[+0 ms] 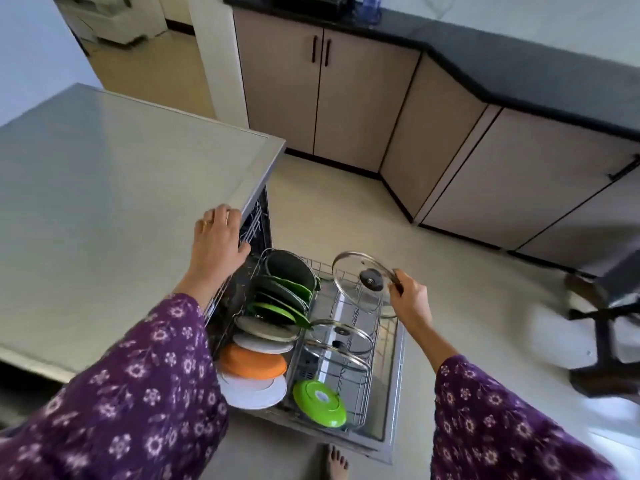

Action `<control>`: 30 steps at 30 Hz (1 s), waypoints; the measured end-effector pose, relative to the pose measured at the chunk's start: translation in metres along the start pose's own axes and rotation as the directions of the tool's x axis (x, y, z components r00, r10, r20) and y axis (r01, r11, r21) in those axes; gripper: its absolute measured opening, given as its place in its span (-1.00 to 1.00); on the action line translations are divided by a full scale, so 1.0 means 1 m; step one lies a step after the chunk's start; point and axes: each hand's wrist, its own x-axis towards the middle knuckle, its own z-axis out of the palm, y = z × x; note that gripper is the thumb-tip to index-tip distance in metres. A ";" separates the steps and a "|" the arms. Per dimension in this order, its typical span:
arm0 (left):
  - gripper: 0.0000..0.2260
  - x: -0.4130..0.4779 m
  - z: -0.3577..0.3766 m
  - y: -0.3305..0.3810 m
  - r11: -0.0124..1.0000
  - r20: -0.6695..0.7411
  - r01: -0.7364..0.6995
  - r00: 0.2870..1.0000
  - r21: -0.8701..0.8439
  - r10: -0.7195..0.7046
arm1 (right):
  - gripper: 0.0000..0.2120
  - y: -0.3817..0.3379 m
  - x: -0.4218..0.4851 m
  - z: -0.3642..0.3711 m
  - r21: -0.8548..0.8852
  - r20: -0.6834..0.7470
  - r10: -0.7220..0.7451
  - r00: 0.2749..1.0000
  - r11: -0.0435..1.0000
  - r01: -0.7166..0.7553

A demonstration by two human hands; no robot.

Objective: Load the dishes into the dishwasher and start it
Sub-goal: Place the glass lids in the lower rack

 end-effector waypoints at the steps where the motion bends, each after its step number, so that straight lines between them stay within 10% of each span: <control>1: -0.56 0.016 0.006 -0.001 1.000 0.017 0.006 1.000 0.012 -0.006 | -0.83 0.010 0.011 0.011 -0.036 0.026 -0.008 1.000 0.999 0.009; 30: -0.30 0.087 0.062 0.002 0.998 -0.039 0.061 0.997 -0.005 -0.062 | -0.73 0.191 0.124 0.218 -0.321 0.445 -0.061 0.894 0.921 0.223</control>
